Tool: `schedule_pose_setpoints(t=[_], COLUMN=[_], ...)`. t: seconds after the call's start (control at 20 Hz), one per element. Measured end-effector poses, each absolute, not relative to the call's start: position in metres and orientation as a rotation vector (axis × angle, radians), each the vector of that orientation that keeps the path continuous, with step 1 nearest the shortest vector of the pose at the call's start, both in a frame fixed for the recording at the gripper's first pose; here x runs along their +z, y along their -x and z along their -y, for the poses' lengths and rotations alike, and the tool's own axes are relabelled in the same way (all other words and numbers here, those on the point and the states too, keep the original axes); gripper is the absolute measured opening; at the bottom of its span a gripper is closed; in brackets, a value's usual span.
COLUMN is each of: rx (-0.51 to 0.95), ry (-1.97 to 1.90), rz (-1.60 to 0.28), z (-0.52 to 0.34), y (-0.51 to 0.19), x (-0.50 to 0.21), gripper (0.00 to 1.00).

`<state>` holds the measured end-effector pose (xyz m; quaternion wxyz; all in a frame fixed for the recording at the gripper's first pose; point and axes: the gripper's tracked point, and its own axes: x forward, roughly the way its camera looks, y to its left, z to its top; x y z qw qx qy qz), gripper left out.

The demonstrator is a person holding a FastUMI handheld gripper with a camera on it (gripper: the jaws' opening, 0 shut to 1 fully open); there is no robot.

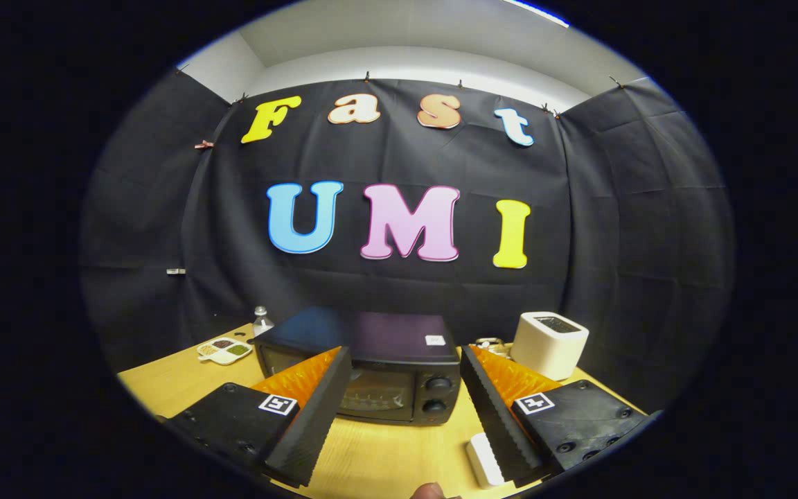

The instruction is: Open the toaster oven, put the food inside, and close the toaster oven door.

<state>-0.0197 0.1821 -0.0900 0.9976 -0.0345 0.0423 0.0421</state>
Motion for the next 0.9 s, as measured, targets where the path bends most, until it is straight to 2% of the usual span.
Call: schedule_pose_setpoints(t=[0.45, 0.9], rx=[0.069, 0.055], ry=[-0.004, 0.05], rz=[-0.046, -0.032], z=[-0.106, -0.095], y=[0.025, 0.025], x=[-0.039, -0.046], gripper=[0.98, 0.97])
